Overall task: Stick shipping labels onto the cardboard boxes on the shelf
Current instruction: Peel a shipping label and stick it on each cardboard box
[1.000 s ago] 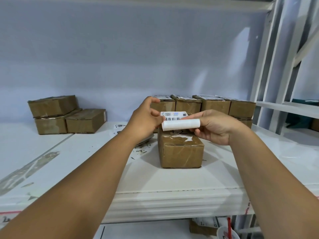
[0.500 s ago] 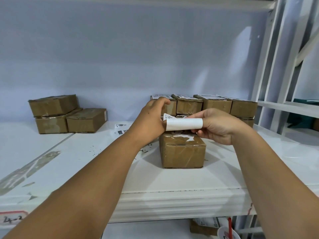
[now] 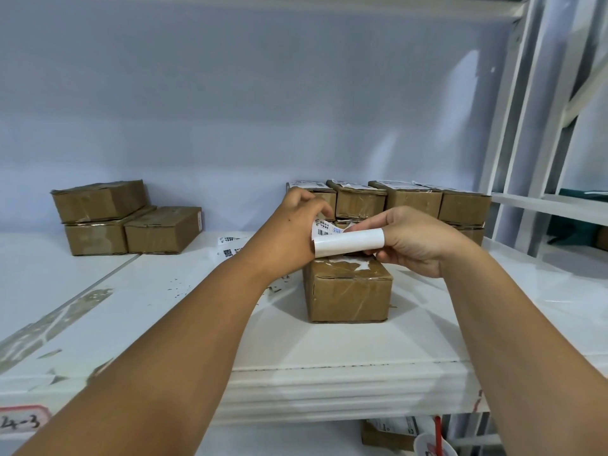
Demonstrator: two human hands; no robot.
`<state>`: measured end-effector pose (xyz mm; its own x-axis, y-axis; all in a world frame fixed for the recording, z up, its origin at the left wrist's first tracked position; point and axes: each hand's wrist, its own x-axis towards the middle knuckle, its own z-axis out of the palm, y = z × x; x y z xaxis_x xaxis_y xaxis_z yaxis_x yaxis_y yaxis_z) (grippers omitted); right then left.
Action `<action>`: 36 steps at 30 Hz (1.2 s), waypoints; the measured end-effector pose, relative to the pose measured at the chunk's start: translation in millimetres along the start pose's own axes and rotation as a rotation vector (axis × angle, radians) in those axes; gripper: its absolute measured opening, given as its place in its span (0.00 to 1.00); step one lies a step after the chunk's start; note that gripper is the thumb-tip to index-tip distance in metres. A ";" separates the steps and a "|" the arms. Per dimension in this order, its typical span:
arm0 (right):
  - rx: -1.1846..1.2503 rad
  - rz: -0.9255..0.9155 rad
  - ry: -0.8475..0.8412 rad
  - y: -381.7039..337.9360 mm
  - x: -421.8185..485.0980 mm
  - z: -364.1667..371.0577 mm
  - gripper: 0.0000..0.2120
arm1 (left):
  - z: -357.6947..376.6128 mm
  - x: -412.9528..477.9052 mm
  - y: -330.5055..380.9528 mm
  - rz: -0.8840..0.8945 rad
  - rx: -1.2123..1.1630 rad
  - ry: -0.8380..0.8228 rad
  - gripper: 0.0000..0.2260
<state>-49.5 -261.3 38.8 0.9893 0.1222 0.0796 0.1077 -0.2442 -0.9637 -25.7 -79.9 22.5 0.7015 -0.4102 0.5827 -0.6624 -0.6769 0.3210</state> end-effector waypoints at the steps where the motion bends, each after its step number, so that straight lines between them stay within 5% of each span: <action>1: -0.007 -0.001 0.002 0.0 0.1 0.1 0.09 | 0.0 0.0 0.2 -0.001 -0.006 -0.001 0.21; 36: -0.125 -0.047 -0.003 0.5 -1.0 1.3 0.11 | -6.2 -0.4 7.2 -0.159 0.098 -0.119 0.09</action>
<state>-50.5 -260.3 37.9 0.9826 0.1394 0.1228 0.1654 -0.3560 -0.9197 -32.4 -80.8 29.2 0.8250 -0.3591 0.4364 -0.5164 -0.7927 0.3240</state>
